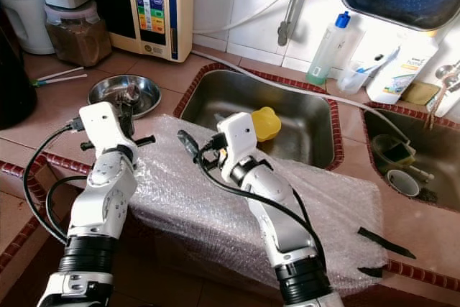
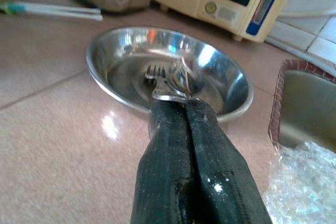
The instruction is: Kitchen organization
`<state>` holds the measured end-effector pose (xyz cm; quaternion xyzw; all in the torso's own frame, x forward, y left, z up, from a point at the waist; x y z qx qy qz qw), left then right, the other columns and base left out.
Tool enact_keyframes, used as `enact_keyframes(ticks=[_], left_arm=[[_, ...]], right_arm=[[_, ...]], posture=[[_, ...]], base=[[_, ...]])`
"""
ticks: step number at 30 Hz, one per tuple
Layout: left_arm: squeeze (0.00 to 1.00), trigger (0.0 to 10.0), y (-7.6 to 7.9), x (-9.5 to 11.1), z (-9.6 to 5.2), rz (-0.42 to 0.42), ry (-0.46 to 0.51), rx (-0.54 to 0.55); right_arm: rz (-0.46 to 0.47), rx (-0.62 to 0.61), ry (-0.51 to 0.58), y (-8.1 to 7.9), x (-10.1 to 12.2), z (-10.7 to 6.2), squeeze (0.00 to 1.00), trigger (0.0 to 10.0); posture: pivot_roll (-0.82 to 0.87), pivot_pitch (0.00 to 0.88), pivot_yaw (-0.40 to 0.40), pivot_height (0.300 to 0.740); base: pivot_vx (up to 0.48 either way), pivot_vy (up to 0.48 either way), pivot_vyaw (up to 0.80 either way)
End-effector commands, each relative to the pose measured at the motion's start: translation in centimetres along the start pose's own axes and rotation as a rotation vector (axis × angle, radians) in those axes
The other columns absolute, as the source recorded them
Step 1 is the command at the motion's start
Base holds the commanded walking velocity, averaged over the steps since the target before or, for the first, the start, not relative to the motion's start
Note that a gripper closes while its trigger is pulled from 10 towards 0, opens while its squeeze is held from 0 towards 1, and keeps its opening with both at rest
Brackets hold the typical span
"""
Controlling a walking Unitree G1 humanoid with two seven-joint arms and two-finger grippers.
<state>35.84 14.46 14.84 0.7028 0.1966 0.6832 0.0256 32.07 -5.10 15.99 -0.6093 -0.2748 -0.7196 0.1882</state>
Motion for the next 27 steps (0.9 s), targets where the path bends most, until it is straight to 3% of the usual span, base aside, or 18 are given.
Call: enact_keyframes(ticks=[1,9,10,11,12,15,17,19,20,27], left_arm=[[0.00,0.0,0.9,0.8,-0.2,0.019,0.048,-0.021],[0.00,0.0,1.2,1.0,-0.4,0.043,0.072,-0.027],[0.00,5.8,1.4,0.9,-0.4,0.047,0.074,-0.034],[0.00,5.8,1.4,0.9,-0.4,0.047,0.074,-0.034],[0.00,4.9,1.5,0.9,-0.5,0.049,0.075,-0.038],[0.00,4.4,1.5,0.9,-0.6,0.048,0.076,-0.032],[0.00,2.2,1.4,1.0,-0.5,0.047,0.085,-0.031],[0.00,2.2,1.4,1.1,-0.5,0.046,0.090,-0.031],[0.00,0.0,1.6,1.4,-0.5,0.057,0.108,-0.038],[0.00,0.0,1.5,2.6,-0.7,0.070,0.183,-0.024]], right_arm=[[-0.012,-0.011,0.006,0.6,0.2,0.0,0.99,10.0],[-0.012,-0.009,0.004,0.6,0.2,0.1,0.99,10.0],[-0.013,-0.009,0.004,0.6,0.2,0.1,0.99,10.0],[-0.013,-0.009,0.004,0.6,0.2,0.1,0.99,10.0],[-0.013,-0.009,0.003,0.6,0.1,0.1,0.99,10.0],[-0.013,-0.010,0.003,0.6,0.1,0.1,0.99,10.0],[-0.014,-0.011,0.002,0.6,0.1,0.0,0.99,10.0],[-0.014,-0.011,0.002,0.6,0.1,0.0,0.99,10.0],[-0.014,-0.011,0.002,0.6,0.1,0.0,0.99,10.0],[-0.014,-0.009,0.001,0.6,0.1,0.0,0.99,10.0]], posture=[[0.08,0.000,-0.118,0.740],[0.08,0.000,-0.119,0.740],[0.08,0.000,-0.119,0.740],[0.08,0.000,-0.119,0.740],[0.08,0.000,-0.119,0.740],[0.08,0.000,-0.117,0.740],[0.08,0.000,-0.119,0.740],[0.08,0.000,-0.120,0.740],[0.07,0.000,-0.120,0.740],[0.08,0.000,-0.120,0.740]], base=[[0.000,0.000,0.00],[0.000,0.000,0.00],[0.000,0.000,0.00],[0.000,0.000,0.00],[0.000,0.000,0.00],[0.000,0.000,0.00],[0.000,0.000,0.00],[0.000,0.000,0.00],[0.000,0.000,0.00],[0.000,0.000,0.00]])
Point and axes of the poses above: a point about 5 cm out from each wrist's last joint towards the gripper, its own z axis pointing out of the wrist towards the gripper, its own x axis along the axis of the wrist's last joint, y = z × x, the point moved 2 cm from there along z, pointing out of the wrist towards the gripper, and after that the axes turned 9 degrees about -z, right-handed, at the moved point
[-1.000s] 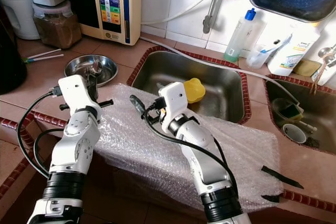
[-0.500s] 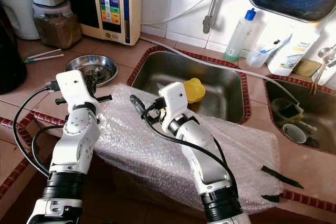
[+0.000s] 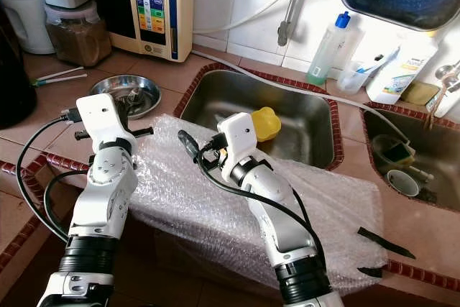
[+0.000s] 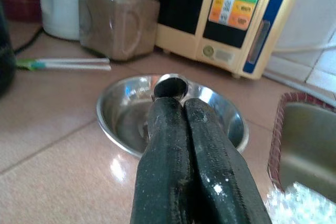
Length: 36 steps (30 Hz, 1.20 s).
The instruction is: Kitchen organization
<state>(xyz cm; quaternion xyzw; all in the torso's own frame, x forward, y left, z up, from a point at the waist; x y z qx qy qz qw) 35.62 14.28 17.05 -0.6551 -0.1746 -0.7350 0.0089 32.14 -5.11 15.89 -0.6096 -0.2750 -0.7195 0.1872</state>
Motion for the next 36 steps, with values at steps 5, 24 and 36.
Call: enact_keyframes(ticks=[5,24,36], left_arm=[[0.00,0.0,0.7,1.7,-0.2,0.033,0.105,-0.026],[0.00,7.3,-1.1,0.2,-1.1,0.054,0.050,-0.001],[1.00,10.0,-2.3,0.8,-0.1,0.008,0.045,0.044]], right_arm=[[-0.011,-0.009,0.001,0.5,0.1,0.0,0.99,10.0],[-0.013,-0.007,-0.006,0.6,-0.1,0.0,0.99,10.0],[-0.015,-0.007,-0.007,0.6,-0.1,-0.1,0.99,10.0]], posture=[[0.08,0.000,-0.119,0.740],[0.08,0.000,-0.126,0.740],[0.08,0.000,-0.124,0.740]], base=[[0.000,0.000,0.00],[0.000,0.000,0.00],[0.000,0.000,0.00]])
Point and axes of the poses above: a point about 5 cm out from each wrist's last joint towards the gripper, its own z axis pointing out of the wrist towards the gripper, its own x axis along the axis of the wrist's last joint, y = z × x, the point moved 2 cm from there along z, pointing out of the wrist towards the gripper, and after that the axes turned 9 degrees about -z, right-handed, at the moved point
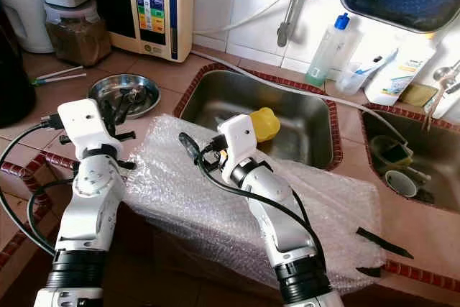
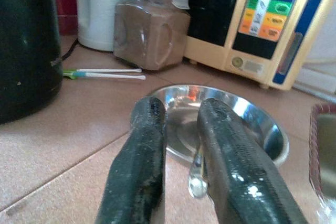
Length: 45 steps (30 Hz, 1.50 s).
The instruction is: Kitchen organization
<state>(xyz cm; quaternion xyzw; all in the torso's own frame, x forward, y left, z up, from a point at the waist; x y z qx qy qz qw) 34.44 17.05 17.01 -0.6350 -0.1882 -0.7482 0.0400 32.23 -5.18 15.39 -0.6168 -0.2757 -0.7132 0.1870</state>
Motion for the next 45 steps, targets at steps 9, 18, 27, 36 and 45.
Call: enact_keyframes(ticks=[9,18,27,36,45], left_arm=[[1.00,10.0,0.4,0.1,0.6,-0.021,-0.021,0.000],[1.00,10.0,0.6,-0.8,0.8,-0.031,-0.076,-0.001],[1.00,10.0,0.4,-2.1,1.7,-0.044,-0.154,0.028],[1.00,10.0,0.8,-3.1,2.3,-0.064,-0.211,0.037],[0.00,10.0,1.3,-4.0,3.2,-0.136,-0.287,0.039]], right_arm=[[-0.020,-0.008,0.013,0.6,0.4,-0.1,0.99,10.0],[-0.020,-0.006,0.011,0.5,0.4,-0.1,0.99,10.0],[-0.022,-0.006,0.008,0.5,0.4,-0.2,0.99,10.0],[-0.024,-0.006,0.009,0.4,0.4,-0.2,0.99,10.0],[-0.025,-0.016,0.004,0.5,0.3,-0.5,0.99,10.0]], posture=[[0.07,0.000,-0.123,0.740],[0.07,0.000,-0.123,0.740],[0.06,0.000,-0.116,0.740],[0.06,0.000,-0.116,0.740],[0.05,0.000,-0.105,0.740]], base=[[0.000,0.000,0.00],[0.000,0.000,0.00],[0.000,0.000,0.00],[0.000,0.000,0.00],[0.000,0.000,0.00]])
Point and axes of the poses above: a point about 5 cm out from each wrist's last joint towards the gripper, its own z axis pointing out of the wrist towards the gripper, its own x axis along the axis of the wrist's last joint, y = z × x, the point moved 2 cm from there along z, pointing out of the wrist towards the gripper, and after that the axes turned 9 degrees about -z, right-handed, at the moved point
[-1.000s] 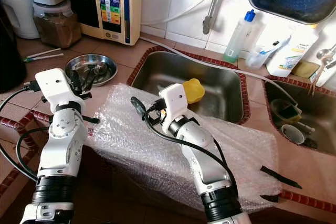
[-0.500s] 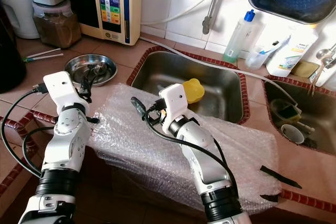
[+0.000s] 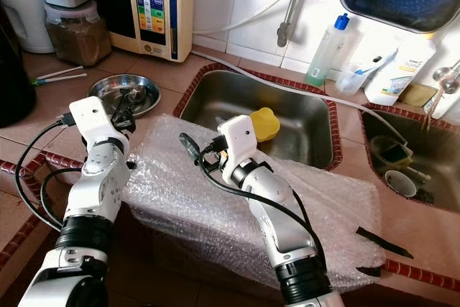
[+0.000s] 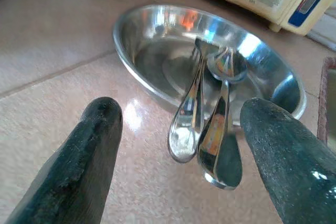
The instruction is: Kitchen organization
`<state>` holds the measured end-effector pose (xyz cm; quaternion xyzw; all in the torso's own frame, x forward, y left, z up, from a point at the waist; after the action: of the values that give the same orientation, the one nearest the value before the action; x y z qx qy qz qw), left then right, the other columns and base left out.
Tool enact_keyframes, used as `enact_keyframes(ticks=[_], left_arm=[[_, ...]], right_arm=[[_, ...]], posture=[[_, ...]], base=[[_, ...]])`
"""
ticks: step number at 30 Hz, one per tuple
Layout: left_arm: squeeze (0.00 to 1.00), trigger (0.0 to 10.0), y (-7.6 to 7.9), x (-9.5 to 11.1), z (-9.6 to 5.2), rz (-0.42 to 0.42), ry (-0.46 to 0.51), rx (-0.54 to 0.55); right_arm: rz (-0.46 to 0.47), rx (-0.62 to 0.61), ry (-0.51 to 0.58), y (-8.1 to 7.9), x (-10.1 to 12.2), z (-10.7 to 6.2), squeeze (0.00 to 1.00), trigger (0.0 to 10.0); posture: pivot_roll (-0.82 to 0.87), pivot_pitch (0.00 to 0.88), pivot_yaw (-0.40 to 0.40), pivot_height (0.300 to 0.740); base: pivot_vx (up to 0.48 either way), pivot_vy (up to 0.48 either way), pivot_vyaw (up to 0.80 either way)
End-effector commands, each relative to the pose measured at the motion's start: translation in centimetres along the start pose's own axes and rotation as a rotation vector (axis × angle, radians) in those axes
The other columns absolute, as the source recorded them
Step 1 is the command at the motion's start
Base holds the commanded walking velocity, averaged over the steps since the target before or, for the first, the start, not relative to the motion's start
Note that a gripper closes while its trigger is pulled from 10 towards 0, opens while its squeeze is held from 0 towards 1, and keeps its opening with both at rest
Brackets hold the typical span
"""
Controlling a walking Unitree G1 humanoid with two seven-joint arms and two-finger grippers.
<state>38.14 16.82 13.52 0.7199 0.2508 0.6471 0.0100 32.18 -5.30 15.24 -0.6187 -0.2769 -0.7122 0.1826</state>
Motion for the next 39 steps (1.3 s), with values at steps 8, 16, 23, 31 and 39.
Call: enact_keyframes(ticks=[8,16,23,31,39], left_arm=[[0.00,10.0,1.1,0.4,0.7,-0.085,-0.015,-0.016],[0.00,10.0,1.2,0.9,0.7,-0.211,0.002,0.001],[0.00,0.0,1.4,0.3,0.9,-0.288,-0.052,-0.003],[0.00,0.0,1.6,0.1,0.9,-0.364,-0.076,-0.001],[0.00,0.0,1.7,0.3,1.0,-0.419,-0.074,-0.005]], right_arm=[[-0.018,-0.016,0.011,0.4,0.4,-0.3,0.98,10.0],[-0.018,-0.017,0.011,0.5,0.4,-0.3,0.99,10.0],[-0.018,-0.017,0.013,0.5,0.4,-0.3,0.99,10.0],[-0.019,-0.018,0.013,0.5,0.4,-0.3,0.99,10.0],[-0.019,-0.018,0.013,0.5,0.4,-0.3,0.99,10.0]], posture=[[0.05,0.000,-0.104,0.740],[0.05,0.000,-0.103,0.740],[0.05,0.000,-0.103,0.740],[0.05,0.000,-0.103,0.740],[0.05,0.000,-0.103,0.740]], base=[[0.000,0.000,0.00],[0.000,0.000,0.00],[0.000,0.000,0.00],[0.000,0.000,0.00],[0.000,0.000,0.00]])
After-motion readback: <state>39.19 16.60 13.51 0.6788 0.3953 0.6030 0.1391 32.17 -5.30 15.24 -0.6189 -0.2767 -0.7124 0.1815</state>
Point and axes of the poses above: a point about 5 cm out from each wrist's last joint towards the gripper, its own z axis pointing out of the wrist towards the gripper, its own x axis along the axis of the wrist's last joint, y = z × x, the point moved 2 cm from there along z, pointing out of the wrist towards the gripper, and after that the axes turned 9 degrees about -z, right-handed, at the moved point
